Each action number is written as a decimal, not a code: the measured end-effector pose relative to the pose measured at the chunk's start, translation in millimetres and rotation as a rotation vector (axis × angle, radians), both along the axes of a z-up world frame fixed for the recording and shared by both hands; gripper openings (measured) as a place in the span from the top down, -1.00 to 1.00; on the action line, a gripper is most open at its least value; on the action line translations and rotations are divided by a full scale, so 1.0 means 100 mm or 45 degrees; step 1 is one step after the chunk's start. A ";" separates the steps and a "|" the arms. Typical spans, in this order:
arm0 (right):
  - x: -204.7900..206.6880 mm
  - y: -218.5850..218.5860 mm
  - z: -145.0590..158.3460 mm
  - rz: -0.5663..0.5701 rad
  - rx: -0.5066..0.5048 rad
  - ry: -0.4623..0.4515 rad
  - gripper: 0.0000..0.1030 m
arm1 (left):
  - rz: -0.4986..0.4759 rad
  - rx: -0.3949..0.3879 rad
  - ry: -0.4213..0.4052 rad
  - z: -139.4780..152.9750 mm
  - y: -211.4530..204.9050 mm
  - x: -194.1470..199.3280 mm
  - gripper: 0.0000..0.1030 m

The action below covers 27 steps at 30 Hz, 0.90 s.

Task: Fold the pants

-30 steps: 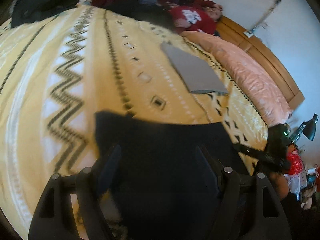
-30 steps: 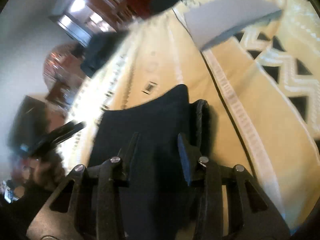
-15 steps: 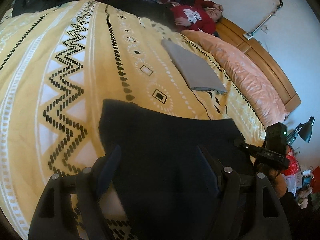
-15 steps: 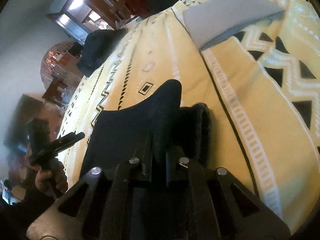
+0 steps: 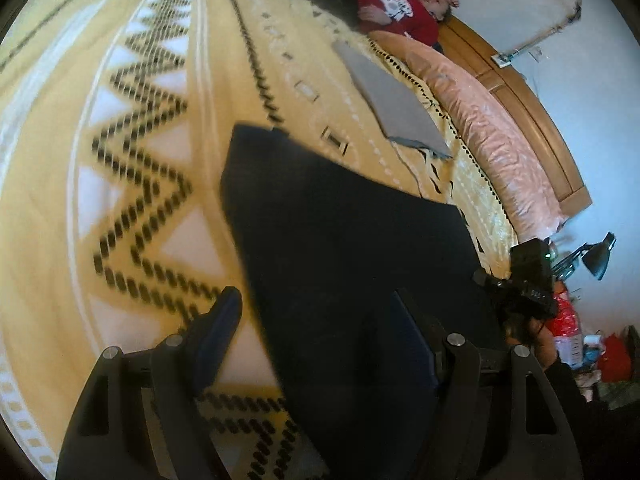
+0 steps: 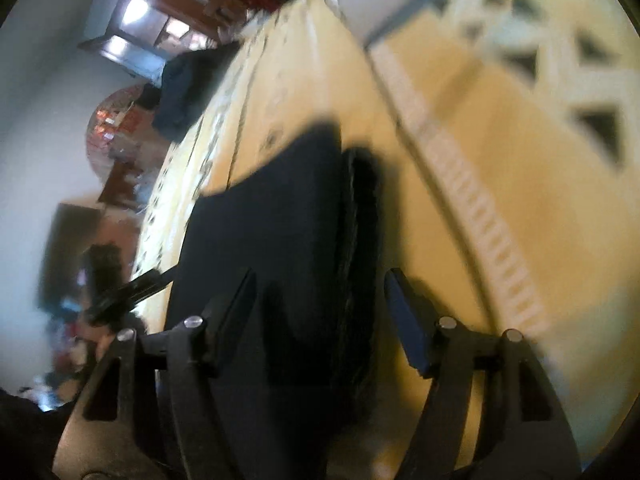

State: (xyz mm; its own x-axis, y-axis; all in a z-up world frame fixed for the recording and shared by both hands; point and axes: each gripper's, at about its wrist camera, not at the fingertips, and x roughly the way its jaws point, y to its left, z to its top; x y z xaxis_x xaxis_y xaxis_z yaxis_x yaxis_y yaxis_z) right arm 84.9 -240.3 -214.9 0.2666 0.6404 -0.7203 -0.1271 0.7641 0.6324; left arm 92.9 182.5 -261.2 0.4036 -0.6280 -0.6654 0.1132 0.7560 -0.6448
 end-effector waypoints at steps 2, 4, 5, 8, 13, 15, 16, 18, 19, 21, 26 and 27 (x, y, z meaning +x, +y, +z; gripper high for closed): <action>0.02 0.02 -0.10 0.016 0.028 0.040 -0.31 | -0.004 -0.051 0.018 -0.09 -0.01 0.00 -0.50; 0.08 -0.02 -0.14 0.004 0.072 0.062 -0.31 | -0.005 -0.050 0.019 -0.14 -0.03 0.03 -0.50; 0.11 -0.03 -0.15 0.004 0.099 0.075 -0.31 | 0.000 -0.054 0.017 -0.16 -0.04 0.05 -0.50; 0.17 -0.02 -0.18 0.029 0.139 0.098 -0.31 | 0.012 -0.099 0.015 -0.22 -0.05 0.15 -0.50; 0.20 0.00 -0.22 0.056 0.176 0.120 -0.25 | -0.090 -0.130 -0.002 -0.16 -0.27 0.25 -0.45; 0.20 0.01 -0.20 0.068 0.177 0.119 -0.24 | -0.091 -0.135 0.004 -0.19 -0.25 0.25 -0.45; 0.20 0.02 -0.21 0.077 0.174 0.118 -0.24 | -0.083 -0.150 0.017 -0.25 -0.24 0.26 -0.41; 0.22 0.03 -0.24 0.096 0.170 0.121 -0.24 | -0.069 -0.159 -0.007 -0.31 -0.22 0.26 -0.38; 0.23 0.03 -0.25 0.102 0.168 0.118 -0.21 | -0.062 -0.143 -0.018 -0.30 -0.24 0.27 -0.35; 0.24 0.08 -0.25 0.091 0.147 0.093 -0.03 | -0.064 -0.089 -0.035 -0.26 -0.32 0.26 -0.34; 0.03 0.17 0.04 0.061 0.108 -0.018 0.37 | -0.018 -0.177 -0.132 -0.05 -0.19 0.11 0.42; 0.01 0.20 0.11 0.059 0.111 -0.034 0.38 | -0.021 -0.187 -0.165 0.05 -0.16 0.07 0.43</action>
